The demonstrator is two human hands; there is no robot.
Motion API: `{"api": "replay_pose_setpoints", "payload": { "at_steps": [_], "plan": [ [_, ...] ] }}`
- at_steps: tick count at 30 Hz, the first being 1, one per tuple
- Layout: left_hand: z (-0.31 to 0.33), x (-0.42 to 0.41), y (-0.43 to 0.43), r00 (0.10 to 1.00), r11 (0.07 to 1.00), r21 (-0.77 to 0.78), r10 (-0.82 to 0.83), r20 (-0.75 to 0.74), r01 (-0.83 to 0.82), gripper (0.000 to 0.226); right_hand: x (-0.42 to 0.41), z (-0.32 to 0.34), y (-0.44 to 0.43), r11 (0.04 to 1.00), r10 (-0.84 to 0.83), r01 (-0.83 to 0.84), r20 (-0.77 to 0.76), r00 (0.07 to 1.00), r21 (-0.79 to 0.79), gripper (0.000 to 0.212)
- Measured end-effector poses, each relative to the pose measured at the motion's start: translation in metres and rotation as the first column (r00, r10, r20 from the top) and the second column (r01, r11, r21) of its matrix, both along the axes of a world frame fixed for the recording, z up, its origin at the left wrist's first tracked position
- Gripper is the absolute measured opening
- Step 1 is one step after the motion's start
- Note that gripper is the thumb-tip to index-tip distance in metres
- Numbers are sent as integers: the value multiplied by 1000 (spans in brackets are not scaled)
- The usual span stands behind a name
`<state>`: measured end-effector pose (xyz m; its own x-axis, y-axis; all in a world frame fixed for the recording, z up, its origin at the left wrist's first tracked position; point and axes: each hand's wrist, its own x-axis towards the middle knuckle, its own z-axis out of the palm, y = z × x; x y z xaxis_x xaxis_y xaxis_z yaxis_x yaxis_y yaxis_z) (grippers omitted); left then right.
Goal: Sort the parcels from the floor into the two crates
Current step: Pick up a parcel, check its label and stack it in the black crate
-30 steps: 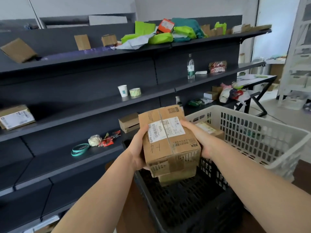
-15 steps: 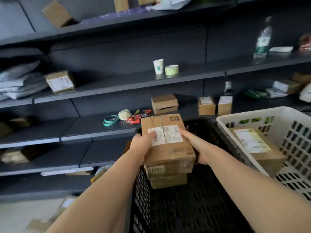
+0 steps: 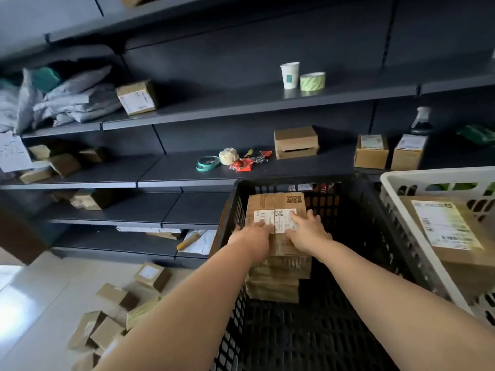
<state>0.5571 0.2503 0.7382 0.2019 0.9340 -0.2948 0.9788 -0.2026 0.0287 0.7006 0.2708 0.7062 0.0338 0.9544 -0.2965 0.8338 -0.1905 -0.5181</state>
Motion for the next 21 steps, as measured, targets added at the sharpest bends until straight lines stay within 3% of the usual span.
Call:
{"api": "replay_pose_setpoints", "payload": {
  "at_steps": [7,21],
  "plan": [
    [24,-27,-20,956,923,302,169,239,-239,56,-14,20,-11,985,61,-69,54,997,158,57],
    [47,-185,-119,775,760,175,582,245,-626,51,-183,63,-46,881,391,-402,96,915,249,57]
  ]
}}
